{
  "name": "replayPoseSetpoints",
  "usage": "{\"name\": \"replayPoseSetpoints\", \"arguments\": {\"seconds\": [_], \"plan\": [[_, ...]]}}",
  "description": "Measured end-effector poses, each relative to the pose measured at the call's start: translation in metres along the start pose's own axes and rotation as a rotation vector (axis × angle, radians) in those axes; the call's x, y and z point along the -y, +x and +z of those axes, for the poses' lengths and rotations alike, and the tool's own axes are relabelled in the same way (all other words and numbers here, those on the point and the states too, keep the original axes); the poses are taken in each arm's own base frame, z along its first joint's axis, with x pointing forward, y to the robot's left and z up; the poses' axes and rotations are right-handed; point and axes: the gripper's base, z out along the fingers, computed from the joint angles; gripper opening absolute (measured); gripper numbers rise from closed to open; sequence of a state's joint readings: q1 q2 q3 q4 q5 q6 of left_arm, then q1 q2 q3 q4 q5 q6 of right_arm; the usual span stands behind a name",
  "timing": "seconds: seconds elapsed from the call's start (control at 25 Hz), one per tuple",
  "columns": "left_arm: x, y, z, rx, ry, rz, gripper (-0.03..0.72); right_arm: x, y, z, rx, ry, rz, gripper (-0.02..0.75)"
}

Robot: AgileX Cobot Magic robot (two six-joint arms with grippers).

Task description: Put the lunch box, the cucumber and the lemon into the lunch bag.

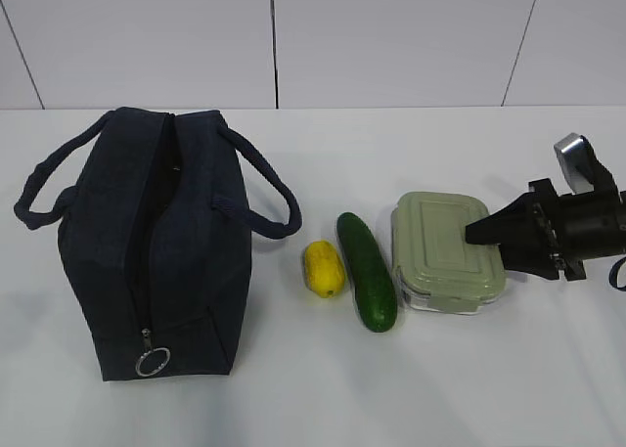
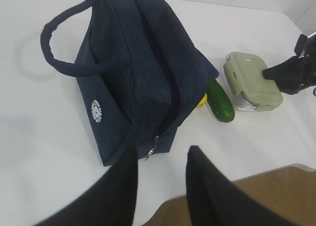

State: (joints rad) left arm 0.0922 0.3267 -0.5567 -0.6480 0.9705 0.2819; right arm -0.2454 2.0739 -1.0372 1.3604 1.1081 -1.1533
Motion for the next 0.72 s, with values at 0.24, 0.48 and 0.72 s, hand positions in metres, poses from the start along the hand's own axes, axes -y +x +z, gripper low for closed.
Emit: {"name": "replayPoseSetpoints", "arguments": {"seconds": [0.24, 0.48, 0.72], "plan": [[-0.005, -0.007, 0.014, -0.062, 0.019, -0.039, 0.239, -0.013, -0.003, -0.008, 0.014, 0.004, -0.031, 0.39], [-0.014, -0.012, 0.03, -0.132, 0.011, -0.081, 0.239, -0.029, -0.006, -0.016, 0.034, -0.002, -0.051, 0.39], [-0.018, -0.016, 0.04, -0.16, 0.018, -0.12, 0.239, -0.044, -0.008, -0.024, 0.057, -0.004, -0.069, 0.39]]}}
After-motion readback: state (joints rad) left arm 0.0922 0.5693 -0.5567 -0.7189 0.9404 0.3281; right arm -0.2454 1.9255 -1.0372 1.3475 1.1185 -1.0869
